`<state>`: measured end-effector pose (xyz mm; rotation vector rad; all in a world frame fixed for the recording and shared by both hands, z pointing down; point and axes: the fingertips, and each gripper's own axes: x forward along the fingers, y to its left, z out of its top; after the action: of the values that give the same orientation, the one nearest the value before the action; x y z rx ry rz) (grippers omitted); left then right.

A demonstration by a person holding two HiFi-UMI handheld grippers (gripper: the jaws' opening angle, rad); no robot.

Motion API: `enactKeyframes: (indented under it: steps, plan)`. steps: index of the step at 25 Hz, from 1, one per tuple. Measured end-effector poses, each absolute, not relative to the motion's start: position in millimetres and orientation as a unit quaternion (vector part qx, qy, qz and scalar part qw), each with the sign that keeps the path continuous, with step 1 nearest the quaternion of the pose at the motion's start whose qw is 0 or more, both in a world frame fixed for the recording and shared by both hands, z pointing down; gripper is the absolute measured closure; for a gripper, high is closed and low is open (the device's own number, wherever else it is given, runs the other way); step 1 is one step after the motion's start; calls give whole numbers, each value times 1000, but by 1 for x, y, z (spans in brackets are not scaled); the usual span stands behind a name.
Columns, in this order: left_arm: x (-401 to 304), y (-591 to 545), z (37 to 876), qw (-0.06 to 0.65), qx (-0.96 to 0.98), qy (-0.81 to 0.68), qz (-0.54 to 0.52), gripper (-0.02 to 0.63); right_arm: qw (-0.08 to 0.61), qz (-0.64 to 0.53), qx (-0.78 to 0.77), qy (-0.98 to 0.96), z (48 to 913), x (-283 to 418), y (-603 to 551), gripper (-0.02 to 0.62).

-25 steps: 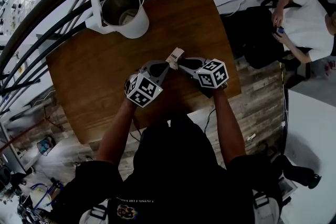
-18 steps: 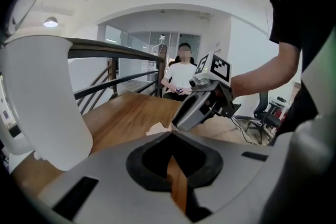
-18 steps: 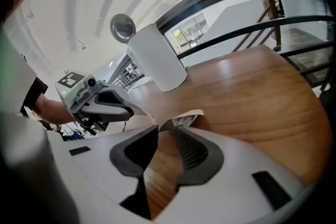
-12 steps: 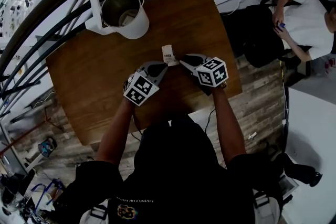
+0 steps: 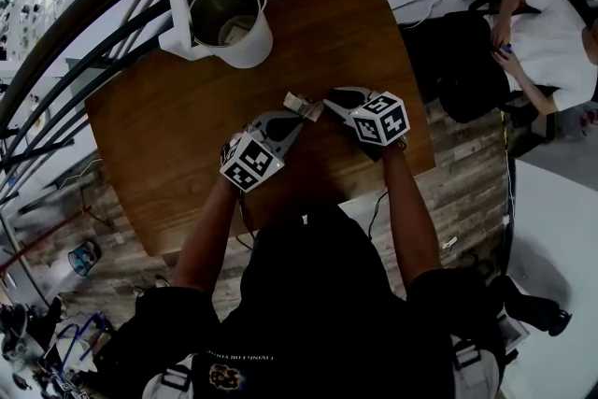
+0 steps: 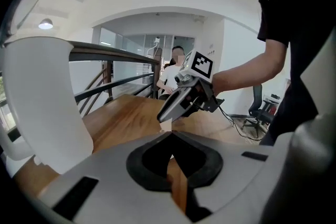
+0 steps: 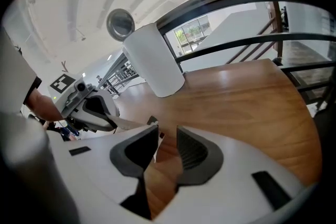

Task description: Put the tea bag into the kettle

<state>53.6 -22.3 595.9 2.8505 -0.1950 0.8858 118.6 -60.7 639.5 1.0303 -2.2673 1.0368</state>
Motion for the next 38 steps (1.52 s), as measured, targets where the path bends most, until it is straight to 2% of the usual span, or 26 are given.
enactKeyframes:
  steps: [5, 22, 30, 36, 38]
  plan:
    - [55, -14, 592, 66, 955, -32, 286, 601, 221, 361, 366, -829, 628, 112, -70, 479]
    - [31, -2, 609, 70, 947, -25, 313, 601, 319, 358, 215, -851, 649, 54, -31, 480]
    - [15, 3, 650, 99, 928, -40, 356, 601, 303, 399, 188, -845, 667, 37, -13, 482]
    - [16, 1, 644, 100, 929, -43, 354, 598, 300, 407, 198, -840, 671, 46, -9, 480]
    - [17, 1, 637, 107, 931, -41, 346, 539, 302, 406, 202, -838, 671, 49, -9, 480]
